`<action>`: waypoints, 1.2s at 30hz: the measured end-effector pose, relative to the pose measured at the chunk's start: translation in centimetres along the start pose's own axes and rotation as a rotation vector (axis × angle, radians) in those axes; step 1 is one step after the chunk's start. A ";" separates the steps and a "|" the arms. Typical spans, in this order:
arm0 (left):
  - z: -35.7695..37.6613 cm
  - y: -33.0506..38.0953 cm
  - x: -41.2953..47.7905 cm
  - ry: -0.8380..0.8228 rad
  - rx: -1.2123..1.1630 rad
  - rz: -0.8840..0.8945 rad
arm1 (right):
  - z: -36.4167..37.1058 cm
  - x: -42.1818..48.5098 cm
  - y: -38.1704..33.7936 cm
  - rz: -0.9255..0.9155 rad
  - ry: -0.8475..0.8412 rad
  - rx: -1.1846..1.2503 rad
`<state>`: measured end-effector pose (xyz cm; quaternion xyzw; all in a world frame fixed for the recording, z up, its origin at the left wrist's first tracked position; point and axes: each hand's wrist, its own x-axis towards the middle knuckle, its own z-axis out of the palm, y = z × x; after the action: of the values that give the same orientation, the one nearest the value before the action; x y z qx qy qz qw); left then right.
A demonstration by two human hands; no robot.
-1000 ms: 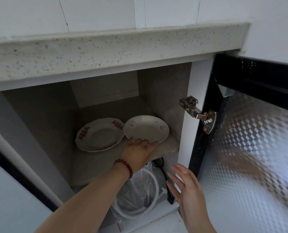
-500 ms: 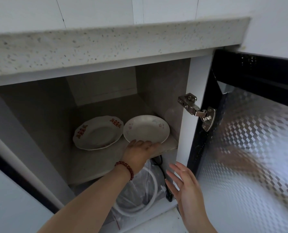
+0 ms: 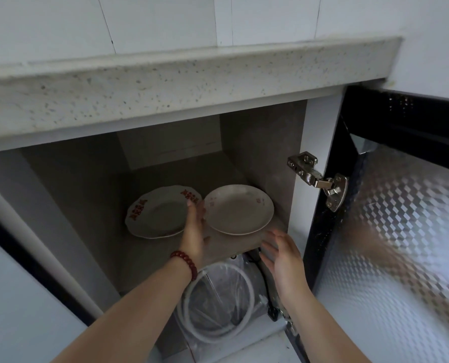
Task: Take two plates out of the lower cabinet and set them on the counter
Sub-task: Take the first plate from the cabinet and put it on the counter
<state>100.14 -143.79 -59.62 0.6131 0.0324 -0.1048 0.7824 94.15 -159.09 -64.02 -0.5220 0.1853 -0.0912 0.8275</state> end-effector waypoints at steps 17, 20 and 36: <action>-1.0 -0.7 0.5 -0.053 -0.317 -0.180 | 2.0 2.3 -0.8 0.018 -0.052 0.086; -0.9 -1.1 -0.2 -0.055 -0.302 -0.197 | 1.5 2.1 -0.5 0.013 -0.041 0.098; -2.1 -0.6 -0.8 0.032 -0.357 -0.207 | 0.4 1.3 -0.2 -0.007 -0.036 0.003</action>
<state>99.41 -141.84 -60.56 0.4597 0.1256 -0.1673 0.8631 95.52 -159.27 -63.99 -0.5230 0.1685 -0.0848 0.8312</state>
